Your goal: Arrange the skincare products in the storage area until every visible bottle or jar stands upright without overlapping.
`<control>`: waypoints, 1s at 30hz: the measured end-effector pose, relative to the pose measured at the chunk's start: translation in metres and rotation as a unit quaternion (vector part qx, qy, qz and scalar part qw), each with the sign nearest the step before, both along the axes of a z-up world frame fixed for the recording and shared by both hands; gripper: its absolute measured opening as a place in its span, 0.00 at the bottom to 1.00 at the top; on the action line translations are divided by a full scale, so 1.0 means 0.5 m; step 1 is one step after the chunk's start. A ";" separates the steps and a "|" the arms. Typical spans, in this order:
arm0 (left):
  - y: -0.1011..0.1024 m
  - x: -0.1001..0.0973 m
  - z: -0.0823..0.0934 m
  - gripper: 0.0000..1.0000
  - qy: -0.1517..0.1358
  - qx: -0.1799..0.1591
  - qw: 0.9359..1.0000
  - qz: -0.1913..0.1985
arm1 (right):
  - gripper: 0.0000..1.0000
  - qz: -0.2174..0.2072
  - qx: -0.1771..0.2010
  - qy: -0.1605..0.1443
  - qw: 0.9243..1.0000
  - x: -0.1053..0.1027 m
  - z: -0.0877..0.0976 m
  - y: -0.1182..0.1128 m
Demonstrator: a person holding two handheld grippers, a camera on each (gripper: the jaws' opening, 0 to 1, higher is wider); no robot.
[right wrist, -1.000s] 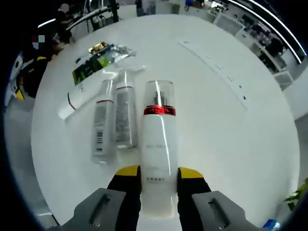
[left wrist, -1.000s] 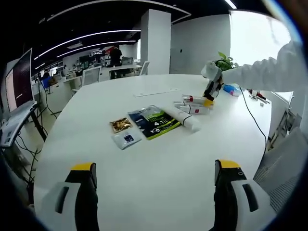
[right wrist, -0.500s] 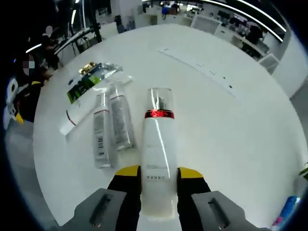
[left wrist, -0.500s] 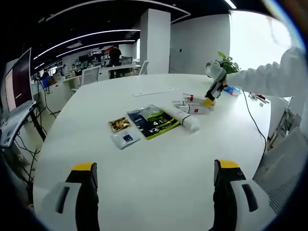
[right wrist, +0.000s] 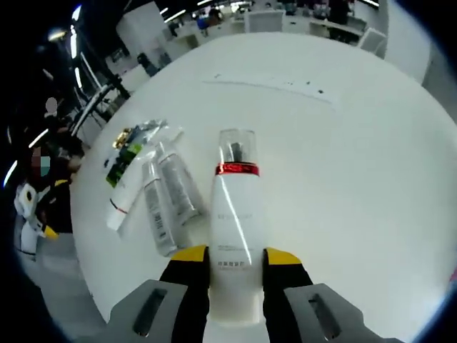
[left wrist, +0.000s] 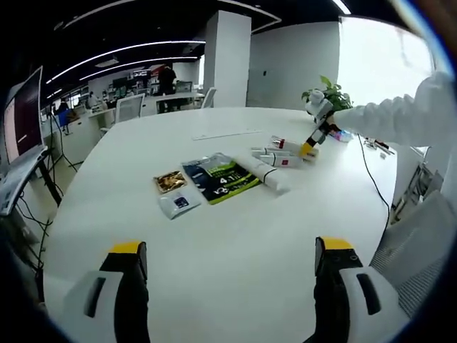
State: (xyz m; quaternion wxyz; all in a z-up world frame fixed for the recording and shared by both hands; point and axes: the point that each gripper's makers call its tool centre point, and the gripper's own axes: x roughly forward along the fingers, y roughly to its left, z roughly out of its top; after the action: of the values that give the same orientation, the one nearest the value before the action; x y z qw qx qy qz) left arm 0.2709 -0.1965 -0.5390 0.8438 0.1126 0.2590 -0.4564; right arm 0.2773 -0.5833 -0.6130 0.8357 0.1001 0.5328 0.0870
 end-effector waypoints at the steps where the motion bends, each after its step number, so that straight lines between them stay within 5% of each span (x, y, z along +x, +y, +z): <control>1: -0.006 0.005 -0.002 0.93 -0.007 -0.004 1.000 0.004 | 0.20 -0.003 0.007 0.002 1.000 -0.005 0.001 0.005; 3: -0.029 0.003 -0.013 0.91 0.006 -0.025 1.000 -0.005 | 0.20 -0.009 0.013 -0.002 1.000 -0.012 0.004 0.011; 4: -0.013 -0.022 -0.040 0.90 0.056 0.030 0.998 -0.026 | 0.20 -0.016 0.021 -0.001 1.000 -0.014 0.006 0.015; 5: -0.016 0.001 -0.029 0.90 0.029 0.002 1.000 0.003 | 0.20 -0.023 0.031 0.001 0.999 -0.015 0.007 0.019; 7: -0.015 0.001 -0.014 0.92 0.019 -0.016 1.000 0.000 | 0.20 -0.026 0.041 -0.002 0.999 -0.023 0.010 0.018; 9: -0.018 -0.001 -0.010 0.92 0.041 -0.035 0.999 0.007 | 0.20 -0.038 0.060 -0.005 0.997 -0.030 0.016 0.028; 30: -0.052 -0.010 -0.005 0.91 0.070 -0.051 0.996 -0.020 | 0.20 -0.120 0.188 -0.042 0.974 -0.091 0.030 0.055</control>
State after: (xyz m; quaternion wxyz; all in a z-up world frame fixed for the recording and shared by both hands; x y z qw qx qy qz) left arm 0.2661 -0.2226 -0.5417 0.8190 0.0424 0.2915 -0.4924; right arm 0.2318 -0.5557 -0.5980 0.8279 0.3149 0.4556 0.0889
